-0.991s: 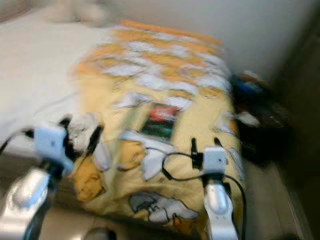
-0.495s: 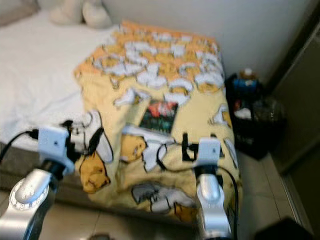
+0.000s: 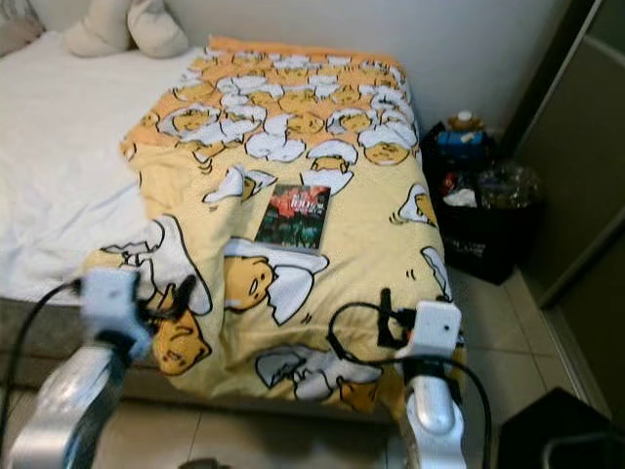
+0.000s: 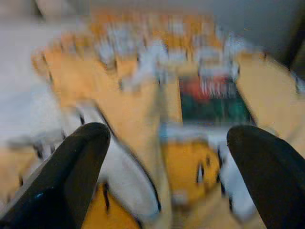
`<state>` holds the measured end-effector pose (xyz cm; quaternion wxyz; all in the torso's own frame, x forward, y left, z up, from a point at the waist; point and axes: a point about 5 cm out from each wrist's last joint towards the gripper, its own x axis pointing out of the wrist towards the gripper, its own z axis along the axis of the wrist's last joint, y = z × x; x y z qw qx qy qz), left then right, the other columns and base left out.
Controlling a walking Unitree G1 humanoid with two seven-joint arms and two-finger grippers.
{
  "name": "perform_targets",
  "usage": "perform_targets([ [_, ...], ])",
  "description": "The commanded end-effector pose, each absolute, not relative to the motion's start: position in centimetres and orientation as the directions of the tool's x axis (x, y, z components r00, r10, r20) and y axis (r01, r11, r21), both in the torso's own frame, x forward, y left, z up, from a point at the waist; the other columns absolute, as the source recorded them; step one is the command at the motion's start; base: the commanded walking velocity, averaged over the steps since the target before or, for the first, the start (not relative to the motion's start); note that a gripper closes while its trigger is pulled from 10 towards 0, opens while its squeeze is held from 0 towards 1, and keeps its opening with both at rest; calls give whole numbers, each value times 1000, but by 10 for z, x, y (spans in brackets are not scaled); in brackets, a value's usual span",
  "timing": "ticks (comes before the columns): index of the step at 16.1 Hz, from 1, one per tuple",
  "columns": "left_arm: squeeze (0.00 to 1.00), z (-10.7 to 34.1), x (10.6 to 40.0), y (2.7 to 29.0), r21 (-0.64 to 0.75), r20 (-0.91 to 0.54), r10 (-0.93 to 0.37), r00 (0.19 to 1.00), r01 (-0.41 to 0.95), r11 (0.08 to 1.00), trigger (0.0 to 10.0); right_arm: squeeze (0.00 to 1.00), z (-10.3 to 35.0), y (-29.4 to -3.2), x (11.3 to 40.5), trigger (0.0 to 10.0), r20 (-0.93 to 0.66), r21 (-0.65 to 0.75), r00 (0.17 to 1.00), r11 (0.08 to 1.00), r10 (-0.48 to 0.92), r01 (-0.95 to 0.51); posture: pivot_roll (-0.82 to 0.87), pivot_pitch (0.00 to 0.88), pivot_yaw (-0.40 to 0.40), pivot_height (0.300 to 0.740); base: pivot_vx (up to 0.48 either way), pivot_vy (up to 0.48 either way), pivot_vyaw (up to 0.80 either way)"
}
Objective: Clean up the room
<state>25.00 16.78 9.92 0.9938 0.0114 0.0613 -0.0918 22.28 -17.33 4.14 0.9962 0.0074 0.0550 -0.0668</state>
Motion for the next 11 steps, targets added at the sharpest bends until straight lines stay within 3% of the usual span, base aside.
perform_targets([
  [1, 0, 106, 255, 165, 49, -81, -218, 973, 222, 974, 10000, 1000, 54, -166, 236, 10000, -61, -4, 995, 997, -81, 81, -1, 0, 32, 740, 0, 0, 0],
  [2, 0, 113, 261, 164, 52, -48, -239, 970, 241, 969, 10000, 957, 56, -164, 240, 10000, -52, -24, 996, 997, -75, 74, -11, 0, 35, 740, 461, 0, 0],
  [3, 0, 114, 263, 163, 48, -40, -240, 970, 242, 969, 10000, 851, 57, -164, 241, 10000, -53, -29, 996, 997, -77, 75, -15, 0, 37, 740, 461, 0, 0],
  [4, 0, 120, 269, 158, 79, -11, -274, 962, 274, 959, 10000, 0, 58, -164, 247, 10000, -56, -38, 995, 996, -88, 86, -20, 0, 44, 740, 461, 0, 0],
  [7, 0, 130, 273, 144, 148, 29, -369, 929, 361, 921, 10000, 0, 58, -163, 255, 10000, -60, -28, 993, 995, -102, 100, -10, 0, 47, 740, 461, 0, -192],
  [11, 0, 129, 273, 149, 134, 24, -359, 933, 353, 926, 10000, 0, 56, -162, 263, 10000, -63, -35, 992, 994, -109, 107, 7, 0, 46, 740, 461, 0, -384],
])
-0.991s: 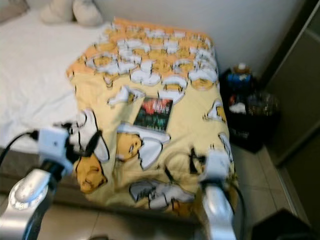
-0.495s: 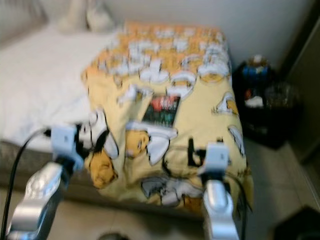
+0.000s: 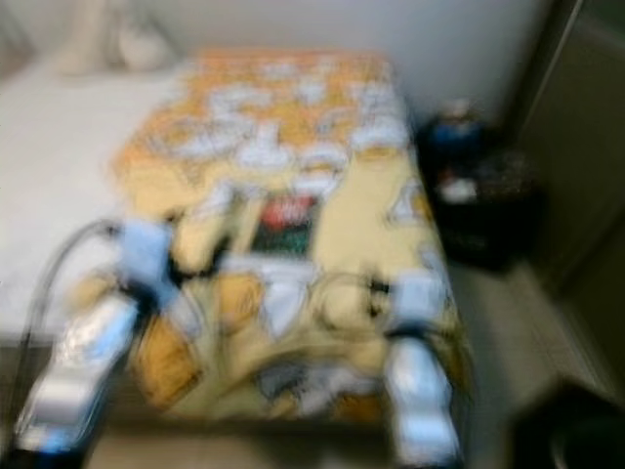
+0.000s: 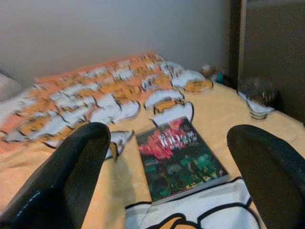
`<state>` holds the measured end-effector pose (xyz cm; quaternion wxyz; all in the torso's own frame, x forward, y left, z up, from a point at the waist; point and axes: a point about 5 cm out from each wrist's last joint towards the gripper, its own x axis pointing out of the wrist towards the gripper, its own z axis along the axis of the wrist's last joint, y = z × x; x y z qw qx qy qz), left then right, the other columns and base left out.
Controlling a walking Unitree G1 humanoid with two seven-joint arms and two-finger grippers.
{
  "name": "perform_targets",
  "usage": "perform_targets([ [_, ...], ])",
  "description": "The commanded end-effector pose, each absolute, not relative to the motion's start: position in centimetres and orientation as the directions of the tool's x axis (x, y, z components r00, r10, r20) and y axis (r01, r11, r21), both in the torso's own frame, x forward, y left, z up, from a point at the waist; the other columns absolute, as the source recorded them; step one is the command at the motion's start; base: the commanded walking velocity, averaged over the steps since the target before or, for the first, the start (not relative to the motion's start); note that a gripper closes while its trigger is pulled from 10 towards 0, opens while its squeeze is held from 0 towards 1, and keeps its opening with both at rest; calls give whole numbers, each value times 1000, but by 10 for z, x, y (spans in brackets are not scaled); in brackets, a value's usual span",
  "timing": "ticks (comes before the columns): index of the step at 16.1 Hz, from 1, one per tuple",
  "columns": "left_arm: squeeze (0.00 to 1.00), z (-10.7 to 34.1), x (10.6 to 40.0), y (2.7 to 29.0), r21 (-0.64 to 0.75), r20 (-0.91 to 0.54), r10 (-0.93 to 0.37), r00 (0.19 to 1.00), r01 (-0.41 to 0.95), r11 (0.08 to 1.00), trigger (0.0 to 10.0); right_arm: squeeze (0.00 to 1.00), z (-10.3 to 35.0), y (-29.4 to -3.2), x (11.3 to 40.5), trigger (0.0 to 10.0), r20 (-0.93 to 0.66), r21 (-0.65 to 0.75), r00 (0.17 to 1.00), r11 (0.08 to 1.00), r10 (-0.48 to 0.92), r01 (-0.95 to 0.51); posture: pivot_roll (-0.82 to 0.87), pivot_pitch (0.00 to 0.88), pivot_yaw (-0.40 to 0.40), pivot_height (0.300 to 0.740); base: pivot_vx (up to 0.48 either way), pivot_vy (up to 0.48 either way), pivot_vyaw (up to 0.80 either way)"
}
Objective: Clean up the room
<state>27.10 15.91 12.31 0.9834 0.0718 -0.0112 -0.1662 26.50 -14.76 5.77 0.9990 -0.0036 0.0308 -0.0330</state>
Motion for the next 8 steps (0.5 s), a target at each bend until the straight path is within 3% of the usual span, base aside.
perform_targets([
  [1, 0, 128, 273, 149, 139, 24, -361, 932, 355, 925, 10000, 0, 57, -161, 267, 10000, -61, -42, 993, 994, -99, 97, 12, 0, 44, 740, 461, 0, 0],
  [6, 0, 129, 270, 149, 143, 25, -370, 929, 363, 921, 10000, 0, 62, -154, 292, 10000, -69, 8, 996, 998, -64, 65, 42, 0, 34, 740, 461, 0, 0],
  [8, 0, 128, 268, 151, 110, 28, -356, 934, 351, 930, 10000, 0, 63, -149, 301, 10000, -84, 53, 996, 998, -30, 35, 55, 0, 27, 740, 204, 351, 0],
])
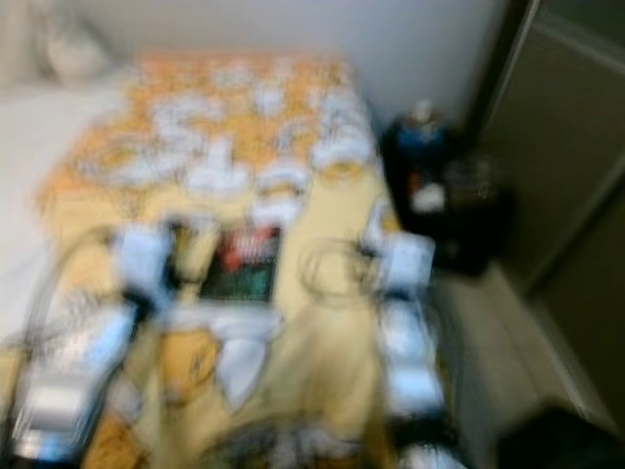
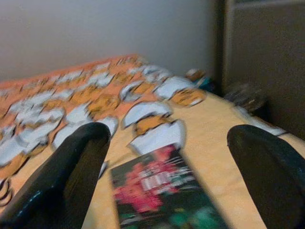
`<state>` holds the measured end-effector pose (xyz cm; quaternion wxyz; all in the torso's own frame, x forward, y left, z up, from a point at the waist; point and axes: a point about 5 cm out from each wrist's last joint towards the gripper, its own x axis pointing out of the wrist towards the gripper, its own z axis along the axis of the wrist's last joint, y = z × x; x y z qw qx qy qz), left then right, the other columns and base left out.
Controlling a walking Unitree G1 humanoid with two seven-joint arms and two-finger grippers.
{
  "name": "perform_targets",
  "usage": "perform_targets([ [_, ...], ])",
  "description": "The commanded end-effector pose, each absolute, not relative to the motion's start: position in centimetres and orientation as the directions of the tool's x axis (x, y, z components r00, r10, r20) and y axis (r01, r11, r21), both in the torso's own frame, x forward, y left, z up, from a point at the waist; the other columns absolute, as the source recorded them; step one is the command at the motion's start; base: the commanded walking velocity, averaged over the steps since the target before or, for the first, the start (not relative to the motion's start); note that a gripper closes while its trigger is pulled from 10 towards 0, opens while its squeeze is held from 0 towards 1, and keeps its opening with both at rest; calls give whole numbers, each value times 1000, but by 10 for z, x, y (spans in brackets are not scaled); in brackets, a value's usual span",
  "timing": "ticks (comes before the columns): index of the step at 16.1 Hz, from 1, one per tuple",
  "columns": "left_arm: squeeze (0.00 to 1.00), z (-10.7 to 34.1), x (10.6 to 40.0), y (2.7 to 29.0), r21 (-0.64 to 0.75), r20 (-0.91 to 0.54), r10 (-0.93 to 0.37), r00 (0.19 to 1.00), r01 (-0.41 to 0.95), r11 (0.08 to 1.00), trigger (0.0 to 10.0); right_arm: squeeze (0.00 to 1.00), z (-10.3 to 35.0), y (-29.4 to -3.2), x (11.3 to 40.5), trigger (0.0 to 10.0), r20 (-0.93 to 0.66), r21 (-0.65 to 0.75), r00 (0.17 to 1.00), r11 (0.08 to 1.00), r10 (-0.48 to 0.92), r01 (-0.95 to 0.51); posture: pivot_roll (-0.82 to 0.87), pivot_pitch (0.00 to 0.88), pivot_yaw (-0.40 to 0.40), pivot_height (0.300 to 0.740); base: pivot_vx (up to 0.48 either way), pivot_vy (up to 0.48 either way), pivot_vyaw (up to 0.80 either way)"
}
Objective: Clean up the room
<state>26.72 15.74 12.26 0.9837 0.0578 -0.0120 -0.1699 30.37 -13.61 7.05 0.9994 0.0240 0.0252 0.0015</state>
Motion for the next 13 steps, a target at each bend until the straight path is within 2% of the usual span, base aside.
perform_targets([
  [1, 0, 128, 267, 150, 106, 27, -352, 936, 347, 932, 10000, 0, 63, -147, 304, 10000, -95, 80, 995, 997, -12, 20, 68, 0, 21, 740, 0, 480, 0],
  [2, 0, 128, 266, 150, 103, 27, -349, 937, 345, 933, 10000, 0, 62, -146, 306, 10000, -103, 98, 995, 995, -1, 12, 68, 0, 21, 740, 0, 480, 0],
  [5, 0, 129, 255, 152, 102, 26, -335, 942, 331, 938, 10000, 0, 57, -125, 326, 10000, -197, 280, 969, 956, 150, -91, 115, 0, 4, 740, 0, 0, 0],
  [9, 0, 128, 235, 163, 107, -9, -269, 963, 268, 957, 10000, 0, 58, -105, 335, 10000, -220, 333, 940, 926, 261, -179, 197, 0, -31, 740, 0, 0, 0],
  [13, 0, 131, 213, 177, 127, -30, -182, 983, 184, 975, 10000, 0, 51, -92, 336, 10000, -283, 373, 906, 906, 314, -198, 284, 14, -73, 740, 0, 0, 0],
])
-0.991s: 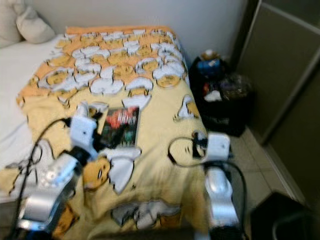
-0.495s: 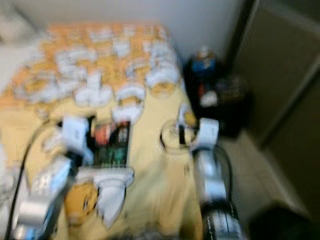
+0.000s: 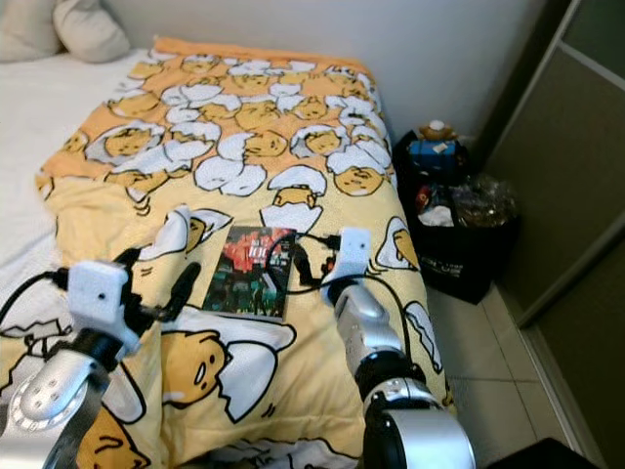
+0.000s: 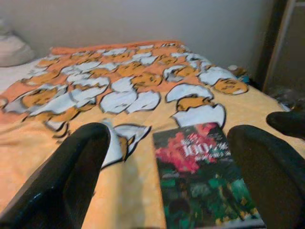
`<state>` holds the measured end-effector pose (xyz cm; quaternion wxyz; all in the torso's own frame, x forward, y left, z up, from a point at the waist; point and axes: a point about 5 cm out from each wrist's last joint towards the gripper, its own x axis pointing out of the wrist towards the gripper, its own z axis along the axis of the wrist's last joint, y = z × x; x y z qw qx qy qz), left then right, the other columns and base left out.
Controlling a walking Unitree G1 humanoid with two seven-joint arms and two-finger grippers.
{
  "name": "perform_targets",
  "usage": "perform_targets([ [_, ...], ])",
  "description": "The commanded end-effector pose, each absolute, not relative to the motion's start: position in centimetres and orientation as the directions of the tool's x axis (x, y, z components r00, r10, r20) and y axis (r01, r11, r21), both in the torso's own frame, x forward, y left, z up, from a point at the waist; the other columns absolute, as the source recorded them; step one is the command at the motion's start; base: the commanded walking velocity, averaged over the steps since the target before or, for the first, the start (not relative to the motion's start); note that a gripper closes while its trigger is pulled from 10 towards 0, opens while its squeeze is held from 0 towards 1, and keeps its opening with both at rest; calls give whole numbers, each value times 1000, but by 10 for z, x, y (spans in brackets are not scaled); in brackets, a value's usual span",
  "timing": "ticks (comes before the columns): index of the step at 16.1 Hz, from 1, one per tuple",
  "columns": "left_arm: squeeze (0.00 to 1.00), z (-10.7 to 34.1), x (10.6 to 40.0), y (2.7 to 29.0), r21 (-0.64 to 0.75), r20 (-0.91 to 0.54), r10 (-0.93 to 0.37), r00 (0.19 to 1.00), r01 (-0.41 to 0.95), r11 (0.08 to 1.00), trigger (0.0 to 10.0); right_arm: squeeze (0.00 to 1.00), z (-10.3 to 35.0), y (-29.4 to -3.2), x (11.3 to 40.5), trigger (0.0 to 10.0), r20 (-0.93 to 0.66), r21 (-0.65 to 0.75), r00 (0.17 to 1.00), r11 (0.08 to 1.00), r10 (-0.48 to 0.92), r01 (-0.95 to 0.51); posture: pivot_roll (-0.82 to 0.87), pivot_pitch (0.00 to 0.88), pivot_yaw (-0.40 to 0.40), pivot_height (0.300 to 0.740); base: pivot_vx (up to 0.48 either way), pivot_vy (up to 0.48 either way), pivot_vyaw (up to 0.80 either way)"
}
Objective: Clean up the room
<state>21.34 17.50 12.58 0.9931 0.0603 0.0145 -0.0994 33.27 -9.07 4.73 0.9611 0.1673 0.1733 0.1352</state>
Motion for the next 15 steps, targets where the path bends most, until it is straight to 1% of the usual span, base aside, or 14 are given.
perform_targets([
  [1, 0, 131, 209, 178, 129, -35, -171, 985, 175, 976, 10000, 0, 50, -92, 336, 10000, -287, 374, 904, 906, 317, -199, 292, 21, -77, 740, 0, 0, 0],
  [5, 0, 133, 172, 188, 131, -90, -71, 993, 82, 988, 10000, 0, 43, -86, 334, 10000, -341, 399, 878, 898, 336, -189, 358, 111, -122, 740, 0, 0, 0],
  [9, 0, 136, 155, 192, 135, -112, -14, 994, 29, 990, 10000, 0, 40, -71, 329, 10000, -354, 450, 849, 868, 391, -212, 389, 161, -147, 740, 0, 0, 0],
  [11, 0, 137, 146, 189, 127, -130, 10, 991, 6, 992, 10000, 0, 36, -59, 324, 10000, -365, 498, 824, 839, 434, -221, 398, 185, -156, 740, 0, 0, 0],
  [15, 0, 138, 141, 187, 117, -144, 16, 989, 1, 993, 10000, 0, 34, -39, 318, 10000, -375, 560, 793, 799, 480, -219, 400, 205, -157, 740, 0, 0, 0],
])
